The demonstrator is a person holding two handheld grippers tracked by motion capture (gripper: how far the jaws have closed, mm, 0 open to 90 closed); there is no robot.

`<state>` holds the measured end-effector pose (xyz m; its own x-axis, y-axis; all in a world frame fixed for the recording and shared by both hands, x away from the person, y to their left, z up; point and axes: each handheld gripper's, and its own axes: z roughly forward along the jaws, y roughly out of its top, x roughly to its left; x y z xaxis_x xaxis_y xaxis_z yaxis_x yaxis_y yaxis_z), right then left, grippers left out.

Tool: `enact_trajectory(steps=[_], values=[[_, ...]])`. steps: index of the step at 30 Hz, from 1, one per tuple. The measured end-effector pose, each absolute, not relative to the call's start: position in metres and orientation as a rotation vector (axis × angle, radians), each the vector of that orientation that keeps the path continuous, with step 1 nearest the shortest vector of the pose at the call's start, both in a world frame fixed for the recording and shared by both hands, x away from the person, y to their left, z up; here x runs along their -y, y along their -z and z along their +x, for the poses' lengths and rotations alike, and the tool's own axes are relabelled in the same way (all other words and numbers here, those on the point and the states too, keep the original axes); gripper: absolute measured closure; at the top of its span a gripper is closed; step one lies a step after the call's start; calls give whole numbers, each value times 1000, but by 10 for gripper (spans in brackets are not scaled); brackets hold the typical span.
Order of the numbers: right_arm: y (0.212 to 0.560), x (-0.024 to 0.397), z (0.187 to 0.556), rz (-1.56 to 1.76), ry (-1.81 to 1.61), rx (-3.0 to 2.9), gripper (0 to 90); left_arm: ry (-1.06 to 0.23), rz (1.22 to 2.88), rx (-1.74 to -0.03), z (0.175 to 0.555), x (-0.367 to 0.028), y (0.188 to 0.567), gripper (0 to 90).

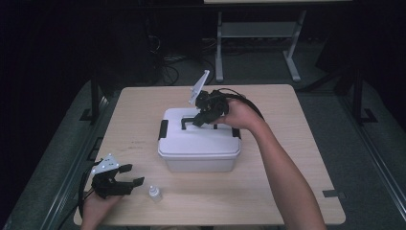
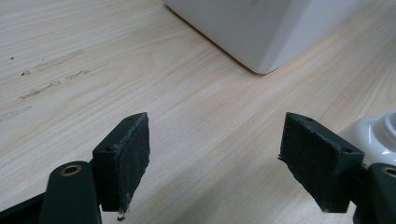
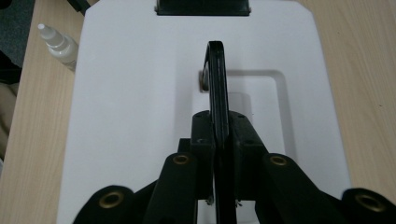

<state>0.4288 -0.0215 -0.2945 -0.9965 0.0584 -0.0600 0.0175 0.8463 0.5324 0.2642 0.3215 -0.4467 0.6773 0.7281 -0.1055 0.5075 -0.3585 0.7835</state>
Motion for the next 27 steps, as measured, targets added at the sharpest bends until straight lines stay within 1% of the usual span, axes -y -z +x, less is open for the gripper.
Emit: enact_trajectory(steps=[27], values=[[289, 24, 425, 41, -867, -2944, 832, -338, 2025, -948, 263, -322, 445, 239]])
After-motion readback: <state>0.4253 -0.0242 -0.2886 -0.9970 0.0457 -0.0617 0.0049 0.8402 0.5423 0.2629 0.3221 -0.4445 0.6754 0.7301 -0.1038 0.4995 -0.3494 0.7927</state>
